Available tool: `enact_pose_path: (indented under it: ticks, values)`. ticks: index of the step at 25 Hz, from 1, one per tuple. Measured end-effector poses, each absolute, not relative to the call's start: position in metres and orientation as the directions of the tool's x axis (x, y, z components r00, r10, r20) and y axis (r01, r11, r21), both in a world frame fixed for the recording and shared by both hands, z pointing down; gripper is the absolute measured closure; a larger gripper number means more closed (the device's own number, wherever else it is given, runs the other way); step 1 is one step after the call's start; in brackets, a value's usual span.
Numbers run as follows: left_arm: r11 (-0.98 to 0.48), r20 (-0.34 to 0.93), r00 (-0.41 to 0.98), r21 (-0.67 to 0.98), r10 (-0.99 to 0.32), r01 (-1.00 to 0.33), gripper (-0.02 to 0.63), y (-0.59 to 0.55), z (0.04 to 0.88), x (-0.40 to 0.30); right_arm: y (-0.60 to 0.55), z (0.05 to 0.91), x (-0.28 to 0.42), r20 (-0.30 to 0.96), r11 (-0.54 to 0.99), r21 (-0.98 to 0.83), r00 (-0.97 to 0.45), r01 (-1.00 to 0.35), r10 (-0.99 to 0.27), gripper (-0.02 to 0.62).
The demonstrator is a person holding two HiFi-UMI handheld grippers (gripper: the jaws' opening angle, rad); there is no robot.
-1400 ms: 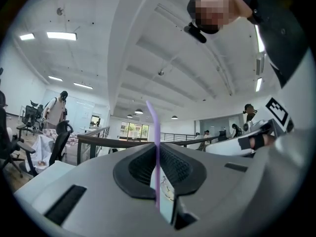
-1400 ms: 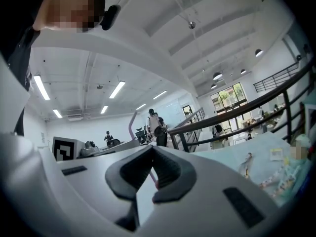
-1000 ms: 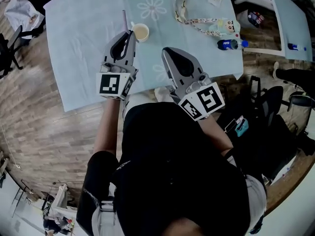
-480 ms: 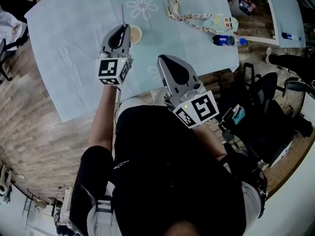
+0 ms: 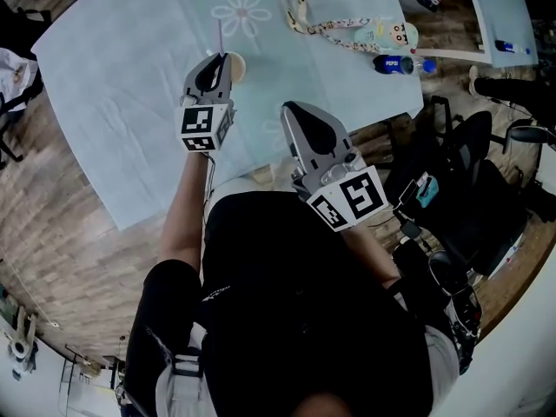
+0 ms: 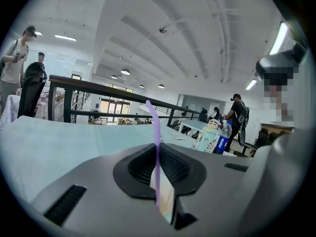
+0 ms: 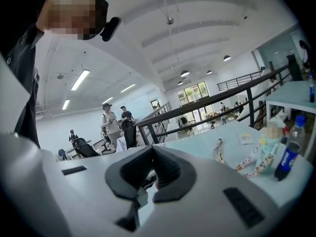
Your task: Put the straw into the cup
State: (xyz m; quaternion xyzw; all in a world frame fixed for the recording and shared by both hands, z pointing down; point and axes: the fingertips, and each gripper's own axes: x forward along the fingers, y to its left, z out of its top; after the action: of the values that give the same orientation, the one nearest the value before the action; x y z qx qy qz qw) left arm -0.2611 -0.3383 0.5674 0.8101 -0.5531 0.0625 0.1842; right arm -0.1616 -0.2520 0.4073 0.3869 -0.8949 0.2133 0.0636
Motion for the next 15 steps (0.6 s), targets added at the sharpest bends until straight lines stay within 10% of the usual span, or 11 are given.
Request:
enact_pose_path:
  ticks: [15]
  values:
    - [-0.331,0.400,0.368,0.161,-0.840,-0.930,0.574,-0.349,0.600,-0.254,-0.254,0.415,-0.151,0.295,0.557,-0.340,-0.649,-0.757,-0.702,0.586]
